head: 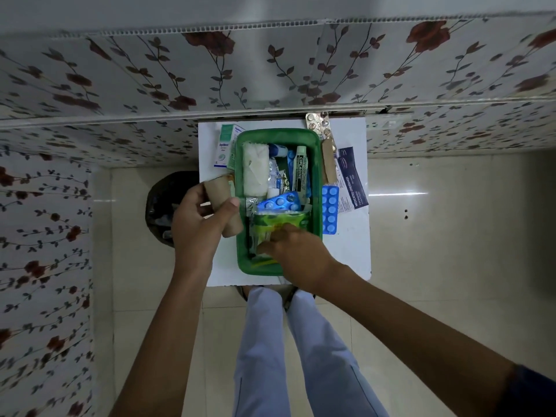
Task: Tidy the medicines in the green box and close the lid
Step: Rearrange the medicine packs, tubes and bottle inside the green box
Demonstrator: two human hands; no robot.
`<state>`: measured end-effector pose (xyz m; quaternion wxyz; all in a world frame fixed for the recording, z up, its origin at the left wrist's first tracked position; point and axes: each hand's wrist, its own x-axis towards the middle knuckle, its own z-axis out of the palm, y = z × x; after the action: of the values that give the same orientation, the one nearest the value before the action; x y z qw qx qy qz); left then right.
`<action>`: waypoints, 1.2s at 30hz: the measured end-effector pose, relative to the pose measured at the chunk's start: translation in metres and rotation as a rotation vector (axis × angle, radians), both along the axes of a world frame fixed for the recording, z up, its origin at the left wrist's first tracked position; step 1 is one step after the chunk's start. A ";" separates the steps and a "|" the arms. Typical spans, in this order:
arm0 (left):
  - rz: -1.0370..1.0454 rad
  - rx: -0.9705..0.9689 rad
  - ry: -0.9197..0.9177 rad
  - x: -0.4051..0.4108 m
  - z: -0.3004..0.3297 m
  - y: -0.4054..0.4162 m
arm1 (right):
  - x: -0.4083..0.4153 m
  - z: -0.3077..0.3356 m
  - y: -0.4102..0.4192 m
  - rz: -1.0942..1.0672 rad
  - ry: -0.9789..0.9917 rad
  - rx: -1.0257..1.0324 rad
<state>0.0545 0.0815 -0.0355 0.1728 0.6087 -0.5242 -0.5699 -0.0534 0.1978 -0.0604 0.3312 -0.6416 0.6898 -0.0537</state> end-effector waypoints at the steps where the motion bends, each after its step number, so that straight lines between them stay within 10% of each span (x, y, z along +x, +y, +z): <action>1: -0.027 -0.007 -0.005 -0.002 0.001 0.000 | -0.003 0.000 0.000 -0.004 -0.032 0.042; 13: -0.498 -0.213 -0.206 -0.096 -0.014 -0.003 | -0.066 0.024 0.033 -0.693 -0.144 -0.301; 36: -1.194 -0.355 -0.763 -0.058 -0.017 0.017 | -0.067 -0.043 0.022 -1.136 -0.118 0.250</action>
<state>-0.0038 0.0988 -0.0525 -0.2658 0.3381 -0.8752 -0.2217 -0.1203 0.2193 -0.1030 0.3618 -0.1229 0.9071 -0.1768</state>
